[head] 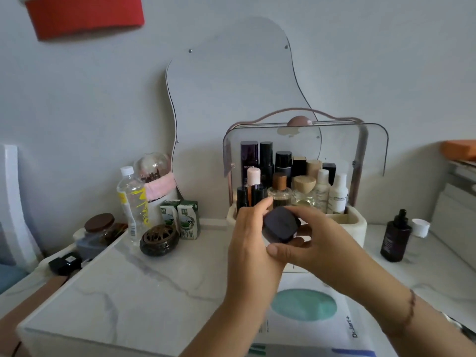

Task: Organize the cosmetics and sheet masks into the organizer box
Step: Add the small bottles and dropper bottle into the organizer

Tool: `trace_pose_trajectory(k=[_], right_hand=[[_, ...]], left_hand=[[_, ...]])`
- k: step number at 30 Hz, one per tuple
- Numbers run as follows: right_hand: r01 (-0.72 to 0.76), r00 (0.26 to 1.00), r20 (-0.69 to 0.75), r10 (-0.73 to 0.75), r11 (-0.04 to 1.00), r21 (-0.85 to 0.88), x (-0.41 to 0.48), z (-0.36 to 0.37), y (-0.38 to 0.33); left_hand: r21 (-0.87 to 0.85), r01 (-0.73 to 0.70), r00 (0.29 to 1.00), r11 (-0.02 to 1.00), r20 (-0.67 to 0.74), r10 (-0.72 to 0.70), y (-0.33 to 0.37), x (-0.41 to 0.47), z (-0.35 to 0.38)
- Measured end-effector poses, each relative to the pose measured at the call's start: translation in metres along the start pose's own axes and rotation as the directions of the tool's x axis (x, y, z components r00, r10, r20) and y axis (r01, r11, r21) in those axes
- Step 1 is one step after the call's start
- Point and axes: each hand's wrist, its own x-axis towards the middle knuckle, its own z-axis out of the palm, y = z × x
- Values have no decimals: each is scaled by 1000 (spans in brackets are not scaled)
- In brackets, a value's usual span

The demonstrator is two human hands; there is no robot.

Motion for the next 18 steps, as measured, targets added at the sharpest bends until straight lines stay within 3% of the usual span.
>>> trace_pose_trajectory(k=[4, 9, 14, 18], right_hand=[[33, 998, -52, -40, 991, -127, 16, -8, 2], [-24, 993, -114, 18, 999, -49, 33, -15, 20], [-86, 996, -47, 79, 983, -163, 58, -23, 41], [-110, 992, 45, 118, 983, -150, 75, -19, 48]], left_hand=[[1, 8, 998, 1000, -64, -8, 9, 9, 16], [-72, 55, 997, 996, -58, -59, -7, 5, 12], [-56, 183, 972, 981, -136, -189, -46, -2, 4], [-125, 356, 934, 926, 8, -358, -72, 10, 5]])
